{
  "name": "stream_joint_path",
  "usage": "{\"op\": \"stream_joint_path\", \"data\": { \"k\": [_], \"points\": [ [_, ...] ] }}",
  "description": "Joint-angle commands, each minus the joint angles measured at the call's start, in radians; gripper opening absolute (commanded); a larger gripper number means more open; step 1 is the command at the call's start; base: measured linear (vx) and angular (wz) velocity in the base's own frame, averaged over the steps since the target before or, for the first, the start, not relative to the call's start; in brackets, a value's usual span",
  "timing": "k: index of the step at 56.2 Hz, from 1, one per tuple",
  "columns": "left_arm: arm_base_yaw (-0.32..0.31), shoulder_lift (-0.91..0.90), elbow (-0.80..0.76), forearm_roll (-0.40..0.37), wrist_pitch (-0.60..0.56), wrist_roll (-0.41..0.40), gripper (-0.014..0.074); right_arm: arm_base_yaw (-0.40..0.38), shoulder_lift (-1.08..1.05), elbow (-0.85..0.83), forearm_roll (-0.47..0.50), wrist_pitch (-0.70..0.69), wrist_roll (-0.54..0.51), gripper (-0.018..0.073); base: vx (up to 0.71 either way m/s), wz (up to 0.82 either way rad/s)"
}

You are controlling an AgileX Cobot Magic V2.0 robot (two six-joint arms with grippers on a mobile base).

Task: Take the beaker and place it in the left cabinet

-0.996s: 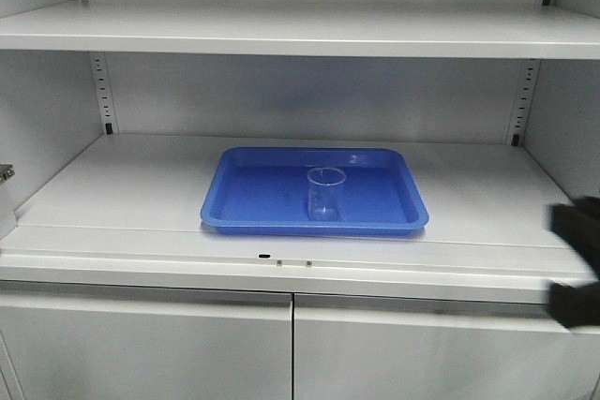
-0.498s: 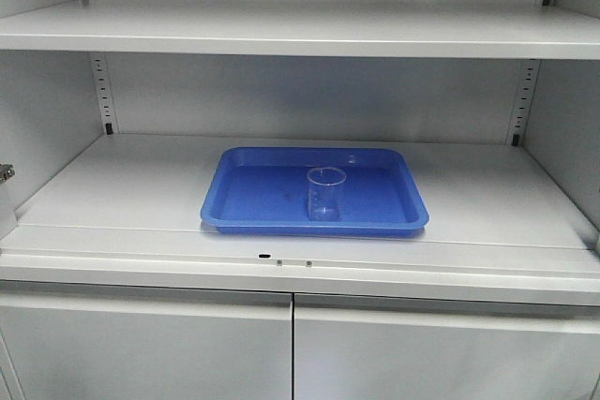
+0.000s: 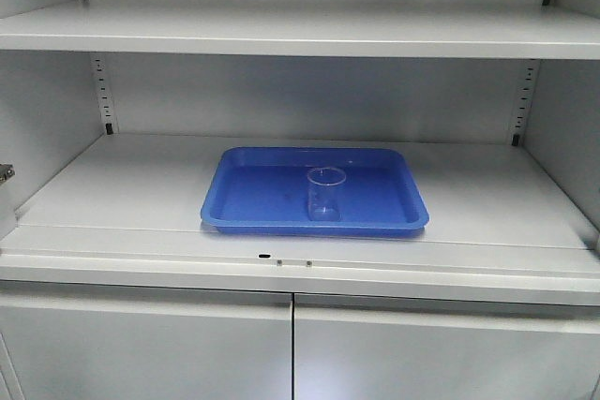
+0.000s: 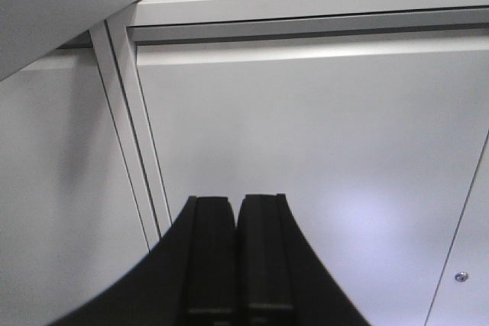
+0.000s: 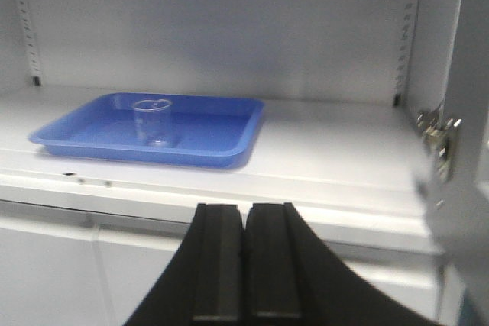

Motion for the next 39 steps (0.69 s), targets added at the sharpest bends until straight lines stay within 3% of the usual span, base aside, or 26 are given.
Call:
{"op": "stream_joint_path", "data": {
  "k": [1, 9, 13, 23, 29, 39],
  "points": [
    [-0.007, -0.018, -0.009, -0.002, -0.084, -0.003, 0.0004, -0.018, -0.004, 0.002, 0.141, -0.051, -0.139, -0.0006, 0.0, 0.0],
    [-0.007, -0.018, -0.009, -0.002, -0.084, -0.003, 0.0004, -0.108, -0.096, 0.121, 0.417, -0.053, -0.583, -0.0006, 0.0, 0.0],
    [-0.007, -0.018, -0.009, -0.002, -0.084, -0.003, 0.0004, -0.184, -0.164, 0.189, 0.538, -0.072, -0.688, -0.0006, 0.0, 0.0],
    [-0.007, -0.018, -0.009, -0.002, -0.084, -0.003, 0.0004, -0.359, -0.33, 0.366, 0.58, -0.13, -0.625, -0.0006, 0.0, 0.0],
    [-0.007, -0.018, -0.009, -0.002, -0.084, -0.003, 0.0004, -0.385, -0.372, 0.488, 0.578, -0.161, -0.555, -0.0006, 0.0, 0.0],
    [-0.007, -0.018, -0.009, -0.002, -0.084, -0.003, 0.0004, -0.384, -0.362, 0.488, 0.554, -0.077, -0.466, -0.0006, 0.0, 0.0]
  ]
}}
